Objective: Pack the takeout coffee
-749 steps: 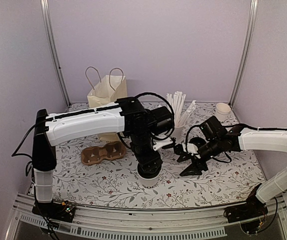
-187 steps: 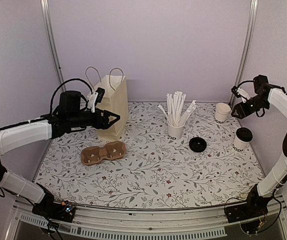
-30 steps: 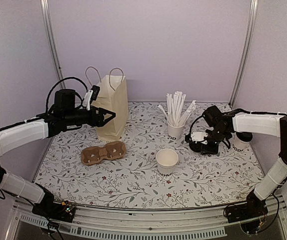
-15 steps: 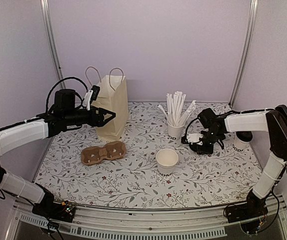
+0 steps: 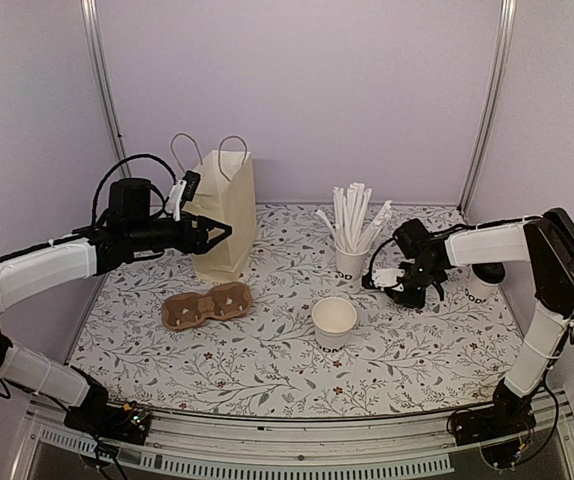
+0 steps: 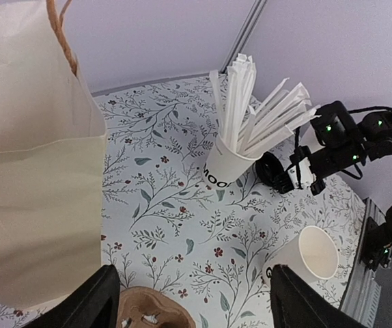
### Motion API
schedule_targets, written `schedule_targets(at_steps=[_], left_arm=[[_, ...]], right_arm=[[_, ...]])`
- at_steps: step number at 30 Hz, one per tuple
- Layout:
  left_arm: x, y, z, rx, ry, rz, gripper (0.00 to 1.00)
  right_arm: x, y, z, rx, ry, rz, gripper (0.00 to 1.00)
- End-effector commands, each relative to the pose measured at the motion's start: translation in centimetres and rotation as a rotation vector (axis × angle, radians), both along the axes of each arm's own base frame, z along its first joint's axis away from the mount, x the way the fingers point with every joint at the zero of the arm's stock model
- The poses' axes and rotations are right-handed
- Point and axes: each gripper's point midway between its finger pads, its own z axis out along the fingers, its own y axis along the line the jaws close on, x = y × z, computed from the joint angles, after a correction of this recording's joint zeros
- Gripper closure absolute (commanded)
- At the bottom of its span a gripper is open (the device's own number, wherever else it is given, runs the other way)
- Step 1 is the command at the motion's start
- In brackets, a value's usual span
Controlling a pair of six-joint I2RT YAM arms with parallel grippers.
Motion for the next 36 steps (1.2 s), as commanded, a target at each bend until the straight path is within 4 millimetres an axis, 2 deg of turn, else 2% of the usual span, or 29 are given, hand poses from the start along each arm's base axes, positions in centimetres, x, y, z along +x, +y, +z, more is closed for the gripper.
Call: schedule_targets(at_steps=[1, 4, 8, 11, 15, 19, 23, 24, 27, 29, 32, 36], left_arm=[[0.1, 0.2, 0.2, 0.001, -0.017, -0.006, 0.22], [-0.5, -0.3, 1.5, -0.02, -0.082, -0.039, 0.23], [-3.1, -1.9, 3.6, -0.022, -0.246, -0.086, 0.2], [-5.9, -4.7, 5.7, 0.001, -0.388, -0.126, 0.17], [-9.7, -8.3, 8.9, 0.028, -0.58, -0.153, 0.15], [-12.9, -11.7, 11.2, -0.014, -0.676, -0.193, 0.13], [-15.8, -16.3, 11.6, 0.028, -0.74, -0.267, 0.11], [-16.6, -17.5, 12.1, 0.039, -0.756, -0.281, 0.1], [-18.8, -20.8, 11.2, 0.127, -0.799, -0.323, 0.08], [-19.5, -22.3, 10.7, 0.185, -0.834, -0.313, 0.07], [-19.5, -23.5, 10.5, 0.241, -0.87, -0.256, 0.07], [-19.6, -23.9, 11.0, 0.219, -0.904, -0.223, 0.06]], right_arm=[[-1.9, -0.7, 0.7, 0.004, 0.046, -0.023, 0.96], [-4.5, -0.2, 2.9, 0.089, 0.099, -0.011, 0.96], [-8.9, 2.0, 9.4, 0.321, 0.153, 0.038, 0.96], [-11.8, 4.0, 13.7, 0.5, 0.194, 0.108, 0.96], [-15.2, 6.6, 20.4, 0.764, 0.224, 0.248, 0.96], [-17.4, 8.5, 25.8, 0.978, 0.28, 0.368, 0.96], [-18.6, 9.5, 29.9, 1.116, 0.373, 0.454, 0.96], [-18.9, 9.7, 30.7, 1.146, 0.404, 0.473, 0.96], [-19.4, 10.0, 32.3, 1.215, 0.479, 0.513, 0.96], [-19.7, 10.1, 32.8, 1.243, 0.516, 0.526, 0.96], [-20.0, 10.1, 32.9, 1.268, 0.572, 0.52, 0.95], [-20.4, 9.9, 32.8, 1.29, 0.628, 0.507, 0.95]])
